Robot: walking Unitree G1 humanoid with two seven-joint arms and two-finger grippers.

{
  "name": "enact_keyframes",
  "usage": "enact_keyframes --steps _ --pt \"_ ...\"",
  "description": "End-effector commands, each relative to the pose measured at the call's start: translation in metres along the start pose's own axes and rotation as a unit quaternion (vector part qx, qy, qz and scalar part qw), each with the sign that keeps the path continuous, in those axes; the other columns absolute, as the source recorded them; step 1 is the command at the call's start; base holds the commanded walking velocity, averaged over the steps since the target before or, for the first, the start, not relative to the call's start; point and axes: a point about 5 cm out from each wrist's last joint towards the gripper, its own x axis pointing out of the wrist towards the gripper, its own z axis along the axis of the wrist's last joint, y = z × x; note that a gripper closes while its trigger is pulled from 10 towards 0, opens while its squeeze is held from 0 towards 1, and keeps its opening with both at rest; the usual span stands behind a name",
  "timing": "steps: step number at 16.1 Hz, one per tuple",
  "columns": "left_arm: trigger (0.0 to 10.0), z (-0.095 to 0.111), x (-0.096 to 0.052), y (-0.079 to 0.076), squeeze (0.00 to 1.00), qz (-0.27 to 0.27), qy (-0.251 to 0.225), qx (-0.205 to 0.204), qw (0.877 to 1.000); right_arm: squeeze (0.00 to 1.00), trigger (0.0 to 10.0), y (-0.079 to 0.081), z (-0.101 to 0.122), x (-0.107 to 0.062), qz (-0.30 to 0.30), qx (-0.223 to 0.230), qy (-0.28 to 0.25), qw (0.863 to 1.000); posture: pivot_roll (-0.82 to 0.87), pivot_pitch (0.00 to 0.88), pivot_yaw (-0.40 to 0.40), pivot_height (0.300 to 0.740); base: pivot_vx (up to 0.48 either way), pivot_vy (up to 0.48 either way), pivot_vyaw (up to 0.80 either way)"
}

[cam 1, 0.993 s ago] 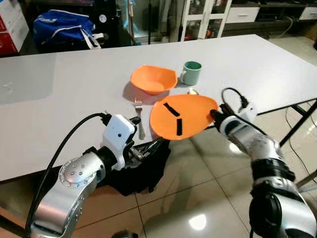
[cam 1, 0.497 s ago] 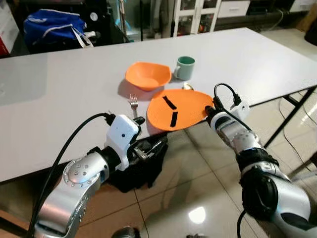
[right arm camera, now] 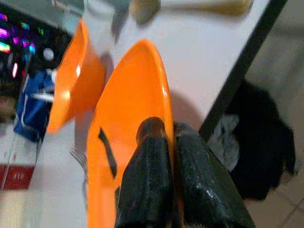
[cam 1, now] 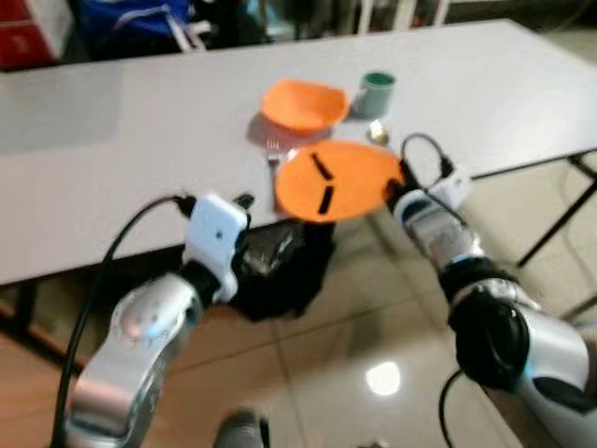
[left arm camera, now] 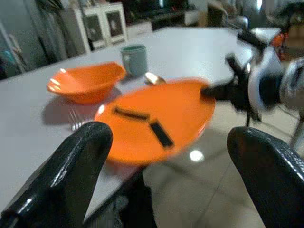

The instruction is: Setting the table

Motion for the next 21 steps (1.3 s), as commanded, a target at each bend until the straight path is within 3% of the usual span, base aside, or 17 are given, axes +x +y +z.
enact_keyframes --steps 1,9,13,19,21 --pt "10.0 0.002 -0.001 0.008 0.0 0.027 -0.003 0.007 1.0 0.0 10.0 0.009 0.005 0.001 0.012 0.004 -0.007 1.0 0.08 0.136 -0.018 0.74 0.0 0.0 0.0" --pt "10.0 0.011 0.001 0.022 0.0 0.093 -0.019 -0.013 0.995 0.0 10.0 0.007 0.022 0.0 0.013 0.087 -0.053 0.995 0.11 0.134 -0.022 0.74 0.0 0.0 0.0" --pt "10.0 0.014 0.001 0.02 0.0 0.085 -0.012 0.024 0.996 0.0 10.0 0.014 0.029 0.001 0.009 0.09 -0.074 0.993 0.12 0.129 -0.043 0.74 0.0 0.0 0.0" --pt "10.0 0.018 0.003 0.018 0.0 0.077 -0.026 0.017 0.997 0.0 10.0 0.014 0.028 0.0 0.012 0.061 -0.079 0.995 0.1 0.112 -0.036 0.74 0.319 0.0 0.0" --pt "10.0 0.018 0.005 0.018 0.0 0.073 -0.025 0.019 0.997 0.0 10.0 0.012 0.029 0.0 0.01 0.06 -0.079 0.995 0.1 0.111 -0.033 0.74 0.403 0.0 0.8"
